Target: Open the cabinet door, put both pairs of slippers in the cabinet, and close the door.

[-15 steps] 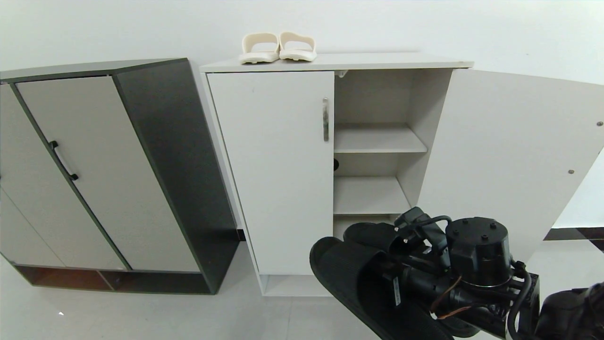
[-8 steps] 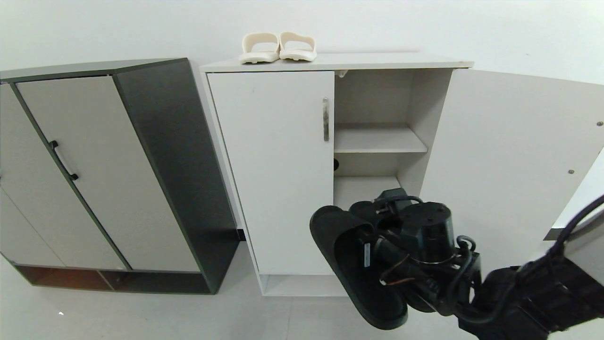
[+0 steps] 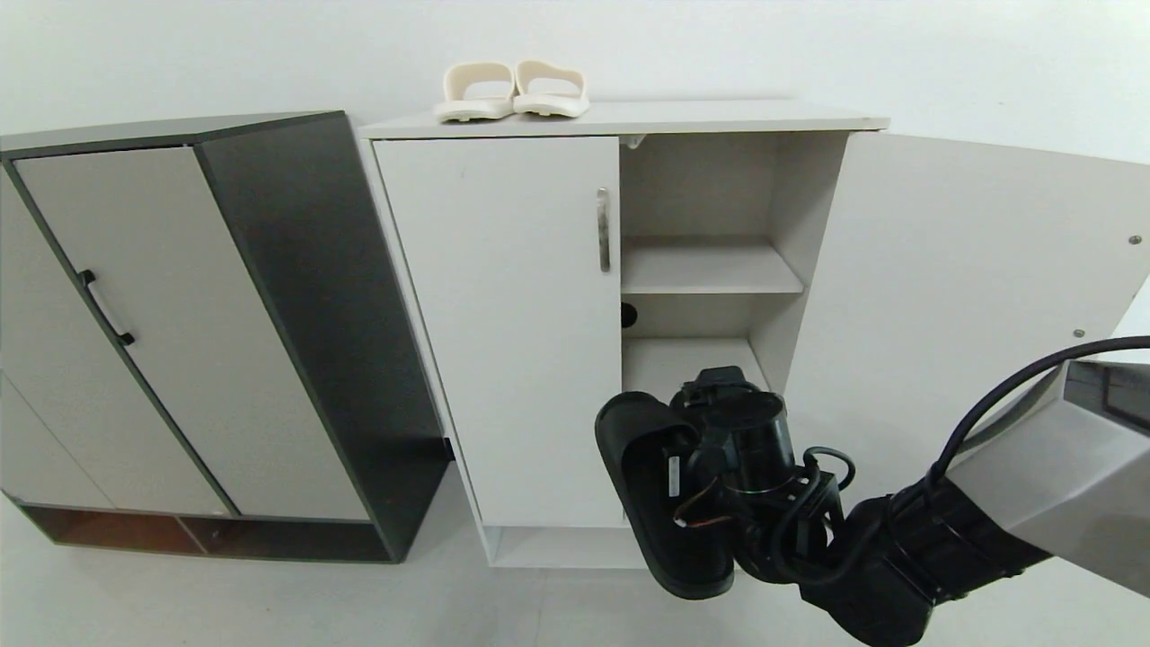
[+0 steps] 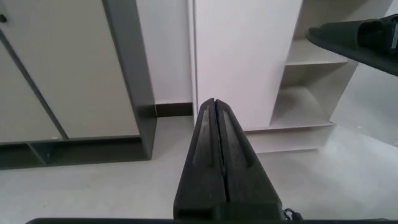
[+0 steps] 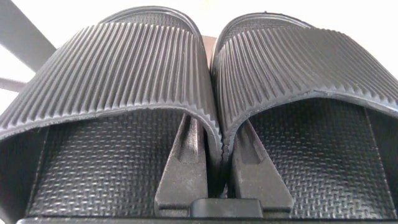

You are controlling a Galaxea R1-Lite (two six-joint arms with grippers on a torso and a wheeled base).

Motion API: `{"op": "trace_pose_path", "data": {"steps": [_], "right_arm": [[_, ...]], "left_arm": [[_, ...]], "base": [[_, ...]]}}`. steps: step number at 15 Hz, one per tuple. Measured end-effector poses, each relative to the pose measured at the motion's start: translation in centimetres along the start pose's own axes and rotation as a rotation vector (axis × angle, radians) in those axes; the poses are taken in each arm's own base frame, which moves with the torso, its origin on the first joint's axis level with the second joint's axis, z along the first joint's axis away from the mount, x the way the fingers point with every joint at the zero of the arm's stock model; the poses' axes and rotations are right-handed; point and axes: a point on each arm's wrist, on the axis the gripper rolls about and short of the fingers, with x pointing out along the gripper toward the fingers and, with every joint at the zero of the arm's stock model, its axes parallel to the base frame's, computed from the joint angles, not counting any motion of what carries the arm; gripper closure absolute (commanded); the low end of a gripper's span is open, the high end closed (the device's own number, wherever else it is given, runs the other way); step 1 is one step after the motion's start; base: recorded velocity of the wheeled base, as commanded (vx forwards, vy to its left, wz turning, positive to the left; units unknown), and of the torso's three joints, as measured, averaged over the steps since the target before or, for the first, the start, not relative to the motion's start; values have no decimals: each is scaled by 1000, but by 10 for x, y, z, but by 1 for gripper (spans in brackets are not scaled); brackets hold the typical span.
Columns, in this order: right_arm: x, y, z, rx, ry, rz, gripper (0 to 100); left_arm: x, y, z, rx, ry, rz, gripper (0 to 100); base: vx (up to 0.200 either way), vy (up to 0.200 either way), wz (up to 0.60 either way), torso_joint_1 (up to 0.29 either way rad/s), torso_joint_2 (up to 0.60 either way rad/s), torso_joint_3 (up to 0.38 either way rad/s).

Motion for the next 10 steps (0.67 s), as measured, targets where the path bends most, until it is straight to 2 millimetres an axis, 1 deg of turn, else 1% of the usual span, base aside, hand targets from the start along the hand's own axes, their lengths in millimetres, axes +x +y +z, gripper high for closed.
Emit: {"op": "trace_pose_path", "data": {"steps": [1, 6, 9, 10], "right_arm": [[1, 0, -1, 0, 1, -2, 100], [5, 1, -7, -7, 14, -5, 100], [13, 1, -5, 1, 4, -14, 100], [17, 4, -4, 5, -4, -9, 100]], "left_arm": [[0, 0, 0, 0, 1, 0, 100], [0, 0, 0, 1, 1, -2, 100], [0, 0, 0, 1, 1, -1, 100], [0, 0, 0, 1, 1, -1, 100]], "base": [[0, -200, 0, 7, 2, -2], [0, 0, 0, 0, 0, 0], [0, 0, 0, 0, 0, 0], [0, 0, 0, 0, 0, 0]]}}
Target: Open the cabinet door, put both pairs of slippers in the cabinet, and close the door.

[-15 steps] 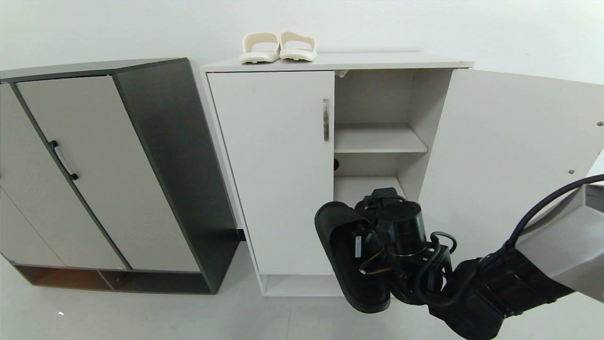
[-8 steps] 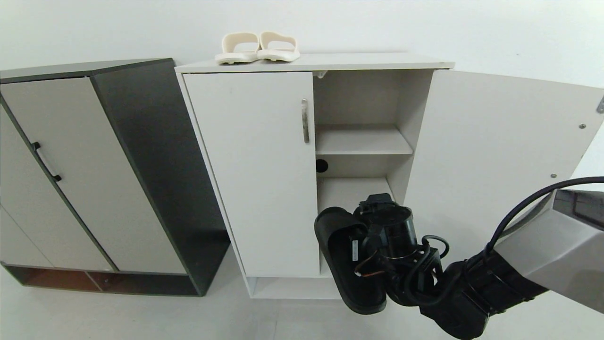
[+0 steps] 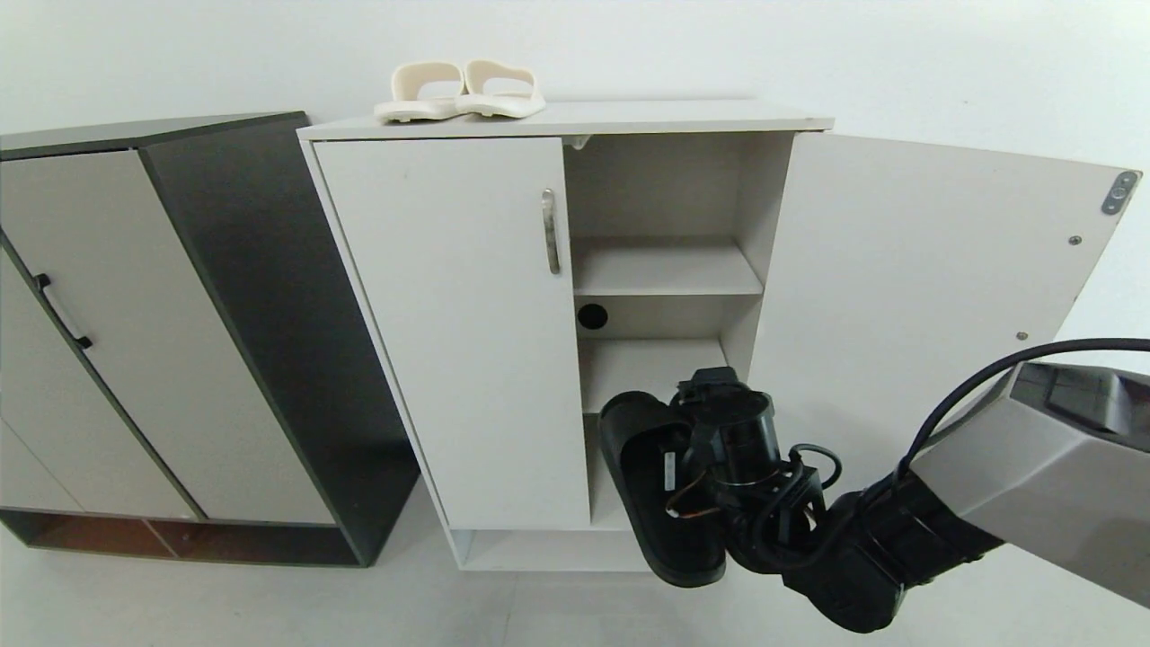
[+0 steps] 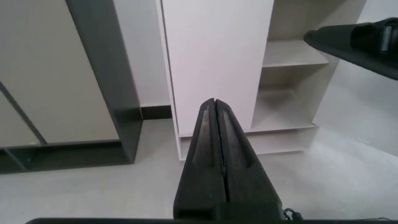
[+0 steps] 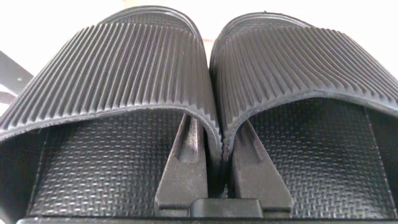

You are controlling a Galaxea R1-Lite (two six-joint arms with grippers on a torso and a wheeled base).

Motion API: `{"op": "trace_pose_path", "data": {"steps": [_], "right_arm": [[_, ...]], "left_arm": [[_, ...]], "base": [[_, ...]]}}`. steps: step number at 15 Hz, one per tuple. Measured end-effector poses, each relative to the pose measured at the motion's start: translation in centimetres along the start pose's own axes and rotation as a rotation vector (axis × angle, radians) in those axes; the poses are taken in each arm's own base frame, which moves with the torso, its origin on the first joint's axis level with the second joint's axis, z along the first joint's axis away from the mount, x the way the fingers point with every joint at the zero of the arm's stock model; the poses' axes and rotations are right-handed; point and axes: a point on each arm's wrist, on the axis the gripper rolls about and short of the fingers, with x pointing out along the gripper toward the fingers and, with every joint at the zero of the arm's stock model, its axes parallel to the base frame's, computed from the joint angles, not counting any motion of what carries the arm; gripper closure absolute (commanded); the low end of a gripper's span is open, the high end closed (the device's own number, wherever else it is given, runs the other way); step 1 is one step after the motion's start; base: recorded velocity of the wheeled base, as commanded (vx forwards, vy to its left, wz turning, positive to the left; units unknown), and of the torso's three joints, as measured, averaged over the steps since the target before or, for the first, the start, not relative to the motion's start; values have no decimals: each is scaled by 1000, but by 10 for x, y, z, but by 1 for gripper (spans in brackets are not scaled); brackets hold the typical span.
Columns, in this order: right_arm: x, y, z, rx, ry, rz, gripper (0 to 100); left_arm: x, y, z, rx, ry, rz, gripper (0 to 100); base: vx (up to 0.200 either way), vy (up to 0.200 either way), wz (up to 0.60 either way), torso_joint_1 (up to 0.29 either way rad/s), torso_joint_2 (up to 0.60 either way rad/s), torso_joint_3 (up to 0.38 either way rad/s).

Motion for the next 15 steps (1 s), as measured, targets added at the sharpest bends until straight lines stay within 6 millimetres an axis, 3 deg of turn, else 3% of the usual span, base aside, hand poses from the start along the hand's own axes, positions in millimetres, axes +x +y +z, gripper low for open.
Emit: {"op": "trace_pose_path", "data": {"steps": [3, 7, 15], "right_arm": [[18, -3, -1, 12, -10, -25, 100], [24, -3, -8, 5, 3, -33, 100], [37, 0, -10, 13, -38, -144, 100]], "left_arm": [[0, 0, 0, 4, 0, 0, 100], [0, 0, 0, 13, 0, 2, 100], [0, 0, 0, 13, 1, 2, 100]], "base": [[0, 0, 0, 0, 0, 0], [0, 0, 0, 0, 0, 0], [0, 0, 0, 2, 2, -177]]}}
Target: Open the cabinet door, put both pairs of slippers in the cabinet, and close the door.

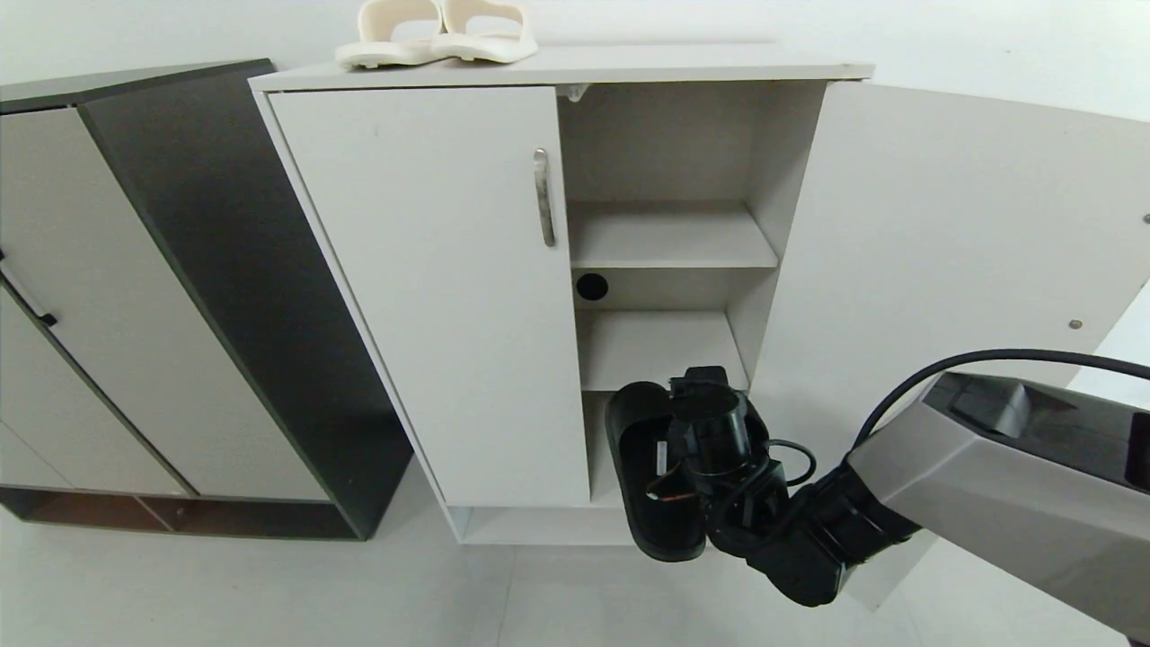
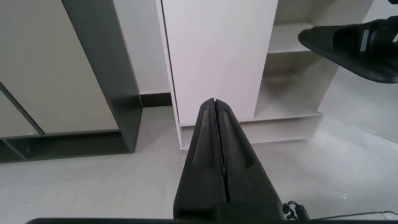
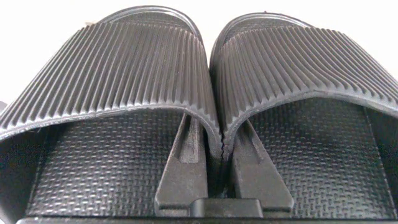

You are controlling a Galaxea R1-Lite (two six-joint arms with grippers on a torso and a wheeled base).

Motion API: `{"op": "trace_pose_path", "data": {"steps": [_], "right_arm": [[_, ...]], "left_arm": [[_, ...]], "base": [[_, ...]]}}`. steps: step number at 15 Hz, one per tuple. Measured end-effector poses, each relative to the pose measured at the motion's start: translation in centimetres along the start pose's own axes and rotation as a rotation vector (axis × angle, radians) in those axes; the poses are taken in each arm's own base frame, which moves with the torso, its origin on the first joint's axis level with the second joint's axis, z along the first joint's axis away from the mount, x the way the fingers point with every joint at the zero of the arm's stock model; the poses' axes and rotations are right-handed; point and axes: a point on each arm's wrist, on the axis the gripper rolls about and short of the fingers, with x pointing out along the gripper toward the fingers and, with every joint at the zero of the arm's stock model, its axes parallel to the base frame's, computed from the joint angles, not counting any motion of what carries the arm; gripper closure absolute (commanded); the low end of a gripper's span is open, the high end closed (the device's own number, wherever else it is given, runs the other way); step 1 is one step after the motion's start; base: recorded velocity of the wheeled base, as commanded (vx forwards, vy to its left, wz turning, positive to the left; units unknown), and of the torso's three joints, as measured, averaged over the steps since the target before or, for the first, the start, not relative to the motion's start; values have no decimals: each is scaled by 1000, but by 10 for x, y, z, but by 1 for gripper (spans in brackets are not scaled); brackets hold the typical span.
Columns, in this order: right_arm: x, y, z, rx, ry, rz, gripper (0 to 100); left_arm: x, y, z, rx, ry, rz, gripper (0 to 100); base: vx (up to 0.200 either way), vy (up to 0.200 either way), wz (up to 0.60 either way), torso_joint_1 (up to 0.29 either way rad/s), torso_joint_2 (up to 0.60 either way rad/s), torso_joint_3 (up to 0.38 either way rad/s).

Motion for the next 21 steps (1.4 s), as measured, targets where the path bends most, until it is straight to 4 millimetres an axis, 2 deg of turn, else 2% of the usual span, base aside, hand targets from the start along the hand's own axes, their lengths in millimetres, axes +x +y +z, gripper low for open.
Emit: {"op": "trace_pose_path", "data": {"steps": [4, 8, 15, 21], "right_arm": [[14, 3, -7, 14, -27, -59, 100], [11, 5, 1, 43, -168, -38, 100], [16, 2, -17, 2, -170, -44, 100], [20, 1, -18, 3, -169, -51, 100]], "left_arm": [[0, 0, 0, 1, 0, 1, 100], [0, 0, 0, 1, 0, -1, 100], [0, 0, 0, -1, 0, -1, 100], [0, 0, 0, -4, 0, -2, 100]], "base": [[0, 0, 0, 7, 4, -196], [0, 0, 0, 1, 1, -70], [0, 0, 0, 0, 0, 0], [200, 0, 0, 2, 3, 1]]}}
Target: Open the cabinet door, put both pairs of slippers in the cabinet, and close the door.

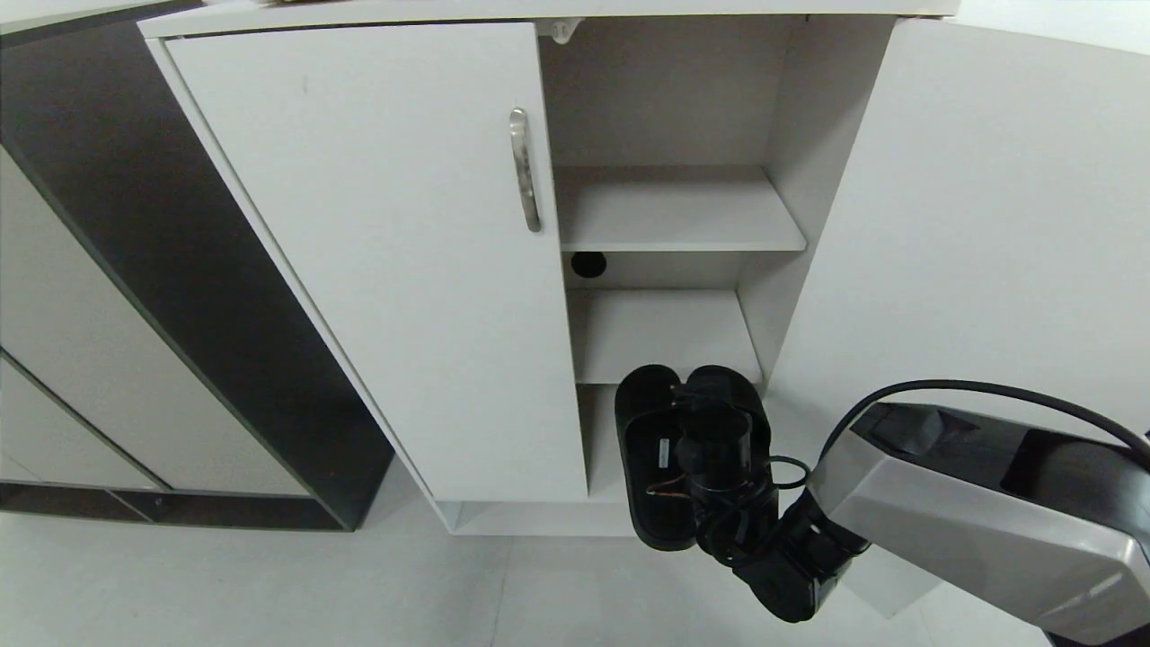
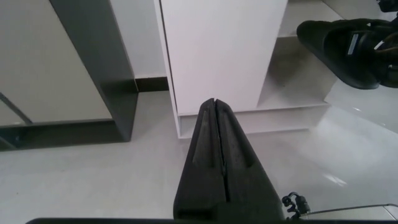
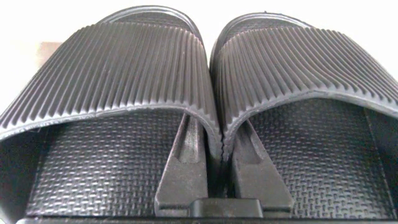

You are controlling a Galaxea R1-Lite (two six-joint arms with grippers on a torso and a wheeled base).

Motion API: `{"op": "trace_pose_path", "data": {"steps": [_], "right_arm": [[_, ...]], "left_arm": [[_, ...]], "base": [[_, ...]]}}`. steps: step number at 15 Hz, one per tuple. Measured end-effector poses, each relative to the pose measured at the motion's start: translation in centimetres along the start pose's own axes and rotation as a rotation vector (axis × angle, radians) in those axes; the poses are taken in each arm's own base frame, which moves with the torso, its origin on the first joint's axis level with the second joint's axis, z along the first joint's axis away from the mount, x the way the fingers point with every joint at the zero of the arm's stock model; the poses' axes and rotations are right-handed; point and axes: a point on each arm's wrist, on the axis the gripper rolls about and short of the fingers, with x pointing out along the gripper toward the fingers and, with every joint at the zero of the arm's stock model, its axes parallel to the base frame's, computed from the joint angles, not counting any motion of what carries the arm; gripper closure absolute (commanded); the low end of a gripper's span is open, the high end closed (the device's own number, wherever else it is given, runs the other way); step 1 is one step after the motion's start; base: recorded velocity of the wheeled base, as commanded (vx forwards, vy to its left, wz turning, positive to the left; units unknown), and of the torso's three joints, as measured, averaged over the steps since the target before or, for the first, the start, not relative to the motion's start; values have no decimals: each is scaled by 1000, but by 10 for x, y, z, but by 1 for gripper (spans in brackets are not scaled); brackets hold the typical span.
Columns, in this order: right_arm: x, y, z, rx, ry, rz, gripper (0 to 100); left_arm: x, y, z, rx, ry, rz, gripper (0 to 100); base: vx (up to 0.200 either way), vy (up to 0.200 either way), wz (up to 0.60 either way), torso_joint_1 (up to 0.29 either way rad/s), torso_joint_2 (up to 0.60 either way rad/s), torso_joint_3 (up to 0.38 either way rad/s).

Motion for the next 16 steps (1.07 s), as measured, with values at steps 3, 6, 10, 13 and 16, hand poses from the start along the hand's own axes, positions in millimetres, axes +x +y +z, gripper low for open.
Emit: {"op": "trace_pose_path", "data": {"steps": [3, 6, 10, 13, 16], "right_arm": [[0, 0, 0, 0, 0, 1, 100], [-1, 1, -1, -2, 2, 2, 100], [3, 0, -3, -2, 2, 0, 100], [16, -6, 0, -3, 2, -5, 100], [36, -5, 9, -13, -1, -14, 100]], "left_arm": [[0, 0, 0, 0, 0, 0, 100], [0, 0, 0, -2, -1, 0, 100], [0, 0, 0, -3, -1, 1, 100], [0, 0, 0, -3, -1, 1, 100], [0, 0, 0, -3, 0, 0, 100]], "base": [[200, 0, 0, 4, 1, 1], [67, 0, 0, -1, 2, 1], [0, 0, 0, 0, 0, 0], [0, 0, 0, 0, 0, 0], [0, 0, 0, 0, 0, 0]]}}
